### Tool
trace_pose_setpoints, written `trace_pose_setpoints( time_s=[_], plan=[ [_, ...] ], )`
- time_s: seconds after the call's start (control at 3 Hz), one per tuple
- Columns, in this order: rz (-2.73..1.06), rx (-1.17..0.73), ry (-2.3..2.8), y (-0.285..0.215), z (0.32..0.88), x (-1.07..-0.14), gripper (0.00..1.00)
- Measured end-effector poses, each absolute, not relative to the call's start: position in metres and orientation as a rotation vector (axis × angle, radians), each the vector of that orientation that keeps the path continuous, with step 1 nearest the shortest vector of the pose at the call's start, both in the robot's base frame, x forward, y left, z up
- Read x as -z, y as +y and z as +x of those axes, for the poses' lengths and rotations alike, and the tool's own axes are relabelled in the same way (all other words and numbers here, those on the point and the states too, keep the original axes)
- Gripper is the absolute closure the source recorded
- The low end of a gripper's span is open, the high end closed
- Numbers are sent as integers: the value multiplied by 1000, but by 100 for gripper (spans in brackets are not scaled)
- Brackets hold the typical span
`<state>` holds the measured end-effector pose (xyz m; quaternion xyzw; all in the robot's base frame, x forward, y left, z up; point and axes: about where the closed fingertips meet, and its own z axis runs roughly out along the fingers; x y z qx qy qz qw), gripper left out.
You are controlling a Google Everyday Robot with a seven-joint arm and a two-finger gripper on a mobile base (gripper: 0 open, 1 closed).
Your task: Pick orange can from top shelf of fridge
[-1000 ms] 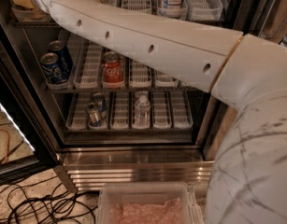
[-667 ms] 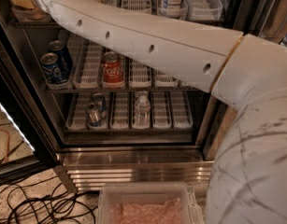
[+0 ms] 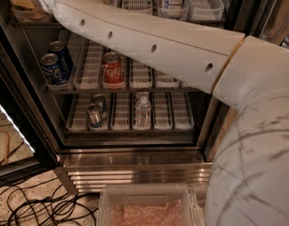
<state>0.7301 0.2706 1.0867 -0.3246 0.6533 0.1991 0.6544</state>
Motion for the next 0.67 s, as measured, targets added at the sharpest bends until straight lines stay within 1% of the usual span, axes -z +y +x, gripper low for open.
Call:
trace_pose_setpoints(
  time_s=[0.67],
  plan=[
    [-740, -521, 1408, 281, 723, -1108, 100]
  ],
)
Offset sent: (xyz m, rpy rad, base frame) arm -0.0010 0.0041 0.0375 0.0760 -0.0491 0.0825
